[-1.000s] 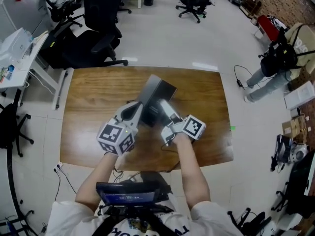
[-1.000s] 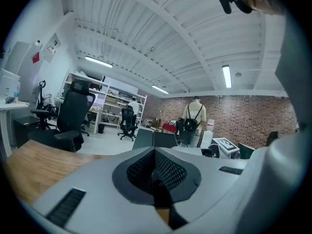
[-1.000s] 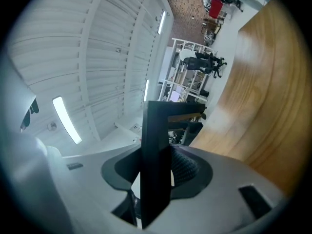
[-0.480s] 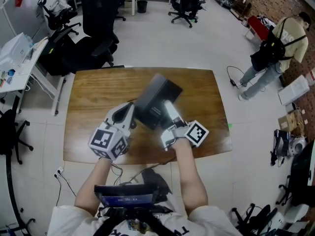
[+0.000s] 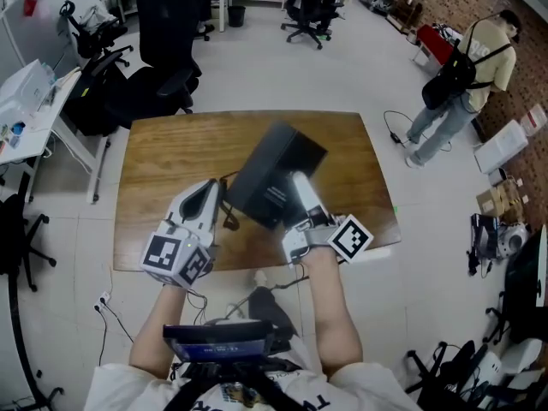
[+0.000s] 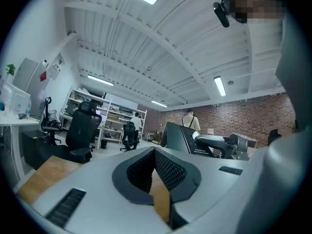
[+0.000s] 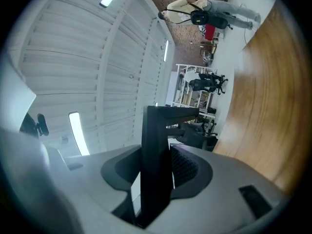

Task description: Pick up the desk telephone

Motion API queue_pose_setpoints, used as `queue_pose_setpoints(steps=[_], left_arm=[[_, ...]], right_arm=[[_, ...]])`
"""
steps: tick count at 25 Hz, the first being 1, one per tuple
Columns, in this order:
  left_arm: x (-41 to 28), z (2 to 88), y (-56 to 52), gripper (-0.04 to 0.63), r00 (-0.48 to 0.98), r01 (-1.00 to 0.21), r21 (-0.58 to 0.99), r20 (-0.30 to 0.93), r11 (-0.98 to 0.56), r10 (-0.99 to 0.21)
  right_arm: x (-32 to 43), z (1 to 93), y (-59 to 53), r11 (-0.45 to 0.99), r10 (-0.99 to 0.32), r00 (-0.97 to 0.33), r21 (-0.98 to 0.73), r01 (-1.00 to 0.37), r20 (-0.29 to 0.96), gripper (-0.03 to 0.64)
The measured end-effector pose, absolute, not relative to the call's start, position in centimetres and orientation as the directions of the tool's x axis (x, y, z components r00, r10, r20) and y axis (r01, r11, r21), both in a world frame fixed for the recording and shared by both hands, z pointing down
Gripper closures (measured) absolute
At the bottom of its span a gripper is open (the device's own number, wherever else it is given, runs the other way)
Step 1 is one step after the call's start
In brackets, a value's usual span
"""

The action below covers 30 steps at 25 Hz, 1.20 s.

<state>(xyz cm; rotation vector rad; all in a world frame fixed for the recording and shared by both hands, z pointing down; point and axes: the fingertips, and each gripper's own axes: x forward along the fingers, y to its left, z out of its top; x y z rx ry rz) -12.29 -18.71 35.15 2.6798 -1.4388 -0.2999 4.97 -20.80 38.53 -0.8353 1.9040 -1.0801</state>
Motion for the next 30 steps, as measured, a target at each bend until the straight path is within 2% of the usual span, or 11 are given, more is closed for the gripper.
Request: queue_pose_setpoints(steps=[5, 12, 30], left_arm=[[-14.2, 34.6, -16.2, 0.603, 0.530, -0.818, 0.164, -0.154, -0.551, -0.834], [-14.8, 34.0, -14.6, 0.603, 0.537, -0.816, 0.150, -0.159, -0.558, -0.829], [-12.7, 31.6, -11.6, 0.603, 0.535, -0.821, 0.116, -0.190, -0.560, -0.823]], right_arm=[[4.4, 39.3, -18.0, 0.390, -0.845, -0.441, -0.913, -0.122, -0.303, 0.451], [4.5, 38.9, -15.7, 0.390, -0.860, -0.407, -0.911, -0.134, -0.308, 0.451], [8.3, 35.0, -11.0, 0.439, -0.863, -0.343, -0.886, -0.147, -0.371, 0.449]])
